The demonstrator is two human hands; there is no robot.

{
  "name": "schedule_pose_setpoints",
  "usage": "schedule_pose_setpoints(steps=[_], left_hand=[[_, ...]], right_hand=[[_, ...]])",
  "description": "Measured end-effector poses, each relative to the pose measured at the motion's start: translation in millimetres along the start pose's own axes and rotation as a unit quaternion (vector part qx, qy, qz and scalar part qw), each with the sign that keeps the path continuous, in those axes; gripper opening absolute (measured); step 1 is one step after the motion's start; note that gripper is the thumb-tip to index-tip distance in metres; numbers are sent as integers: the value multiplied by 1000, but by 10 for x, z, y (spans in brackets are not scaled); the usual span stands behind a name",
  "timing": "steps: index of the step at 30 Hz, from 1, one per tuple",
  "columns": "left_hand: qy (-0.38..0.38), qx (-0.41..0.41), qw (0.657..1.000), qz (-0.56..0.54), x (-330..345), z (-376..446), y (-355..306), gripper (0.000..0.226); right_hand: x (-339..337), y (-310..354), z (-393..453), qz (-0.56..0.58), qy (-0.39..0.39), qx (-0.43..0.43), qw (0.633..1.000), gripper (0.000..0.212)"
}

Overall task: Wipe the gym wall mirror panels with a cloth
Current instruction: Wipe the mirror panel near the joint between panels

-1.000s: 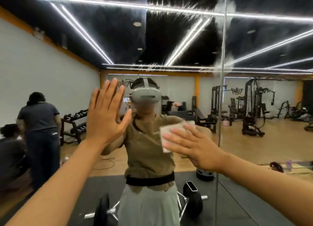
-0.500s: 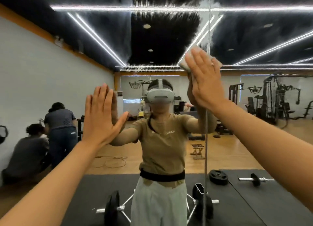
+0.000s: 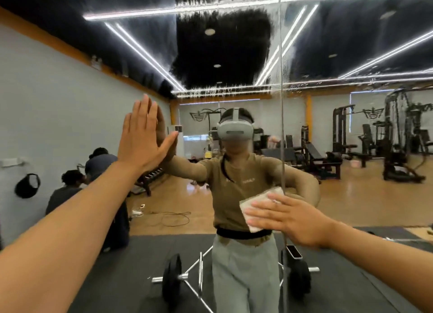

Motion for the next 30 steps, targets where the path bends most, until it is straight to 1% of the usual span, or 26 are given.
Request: schedule_pose_setpoints(steps=[2, 3, 4, 6, 8, 10, 11, 12, 13, 14, 16, 18, 20, 22, 23, 25, 26, 27, 28, 29, 30], left_hand=[[5, 2, 1000, -5, 18, 11, -5, 93], [7, 3, 1000, -8, 22, 16, -5, 93], [6, 3, 1000, -12, 15, 18, -2, 93], [-2, 6, 1000, -16, -4, 20, 11, 92], [-10, 13, 1000, -19, -11, 25, 23, 91], [-15, 17, 1000, -19, 0, 23, 44, 90], [-19, 18, 999, -20, 5, 20, 52, 89], [-22, 20, 999, -22, 8, 16, 52, 88], [-24, 24, 999, -26, 10, 14, 47, 88], [-23, 27, 999, -31, 13, 11, 48, 87], [-21, 34, 999, -36, 13, 10, 61, 86], [-21, 45, 998, -41, 8, 6, 72, 84], [-26, 56, 997, -49, 1, 1, 77, 84], [-29, 63, 996, -58, 10, 5, 72, 83], [-29, 63, 996, -61, 19, 4, 74, 83], [-30, 64, 995, -65, 34, 3, 88, 83], [-31, 68, 995, -69, 37, 6, 92, 83], [-31, 72, 994, -74, 38, 6, 96, 82], [-31, 75, 994, -77, 37, 7, 106, 81], [-31, 79, 993, -81, 38, 12, 113, 80], [-31, 83, 992, -85, 42, 17, 119, 78]], right_hand=[[-105, -270, 83, 1, -16, -17, 1000, 67], [-166, -485, 155, 4, -24, -1, 1000, 66], [-220, -762, 247, 3, -29, 34, 999, 65], [-407, -1426, 480, -1, -55, 150, 987, 63], [-671, -2059, 666, 32, -99, 299, 949, 58], [-842, -2465, 779, 83, -130, 422, 893, 54], [-862, -2540, 840, 97, -133, 462, 872, 55], [-851, -2525, 912, 100, -132, 486, 858, 56], [-823, -2421, 992, 93, -133, 491, 856, 57], [-772, -2237, 1084, 77, -134, 475, 866, 57], [-636, -1669, 1271, 46, -130, 391, 910, 60], [-481, -925, 1357, 25, -120, 262, 957, 64], [-328, -206, 1302, 0, -83, 123, 989, 66], [-204, 283, 1173, -19, -44, 15, 999, 63], [-179, 384, 1123, -26, -33, -23, 999, 63], [-179, 340, 1106, -36, -28, -82, 996, 66], [-201, 228, 1141, -37, -31, -103, 994, 68], [-243, 57, 1217, -36, -35, -105, 993, 69], [-303, -184, 1334, -37, -41, -81, 995, 68], [-378, -489, 1470, -44, -47, -34, 997, 67], [-477, -851, 1609, -51, -58, 34, 996, 66]])
Point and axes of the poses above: each hand's wrist, its own z-axis towards the middle knuckle, its own x-axis out of the palm, y = z × x, the point moved 9 cm from there along z, towards the middle knuckle, and after that the axes turned 13 degrees about -z, right-handed, at the moved point
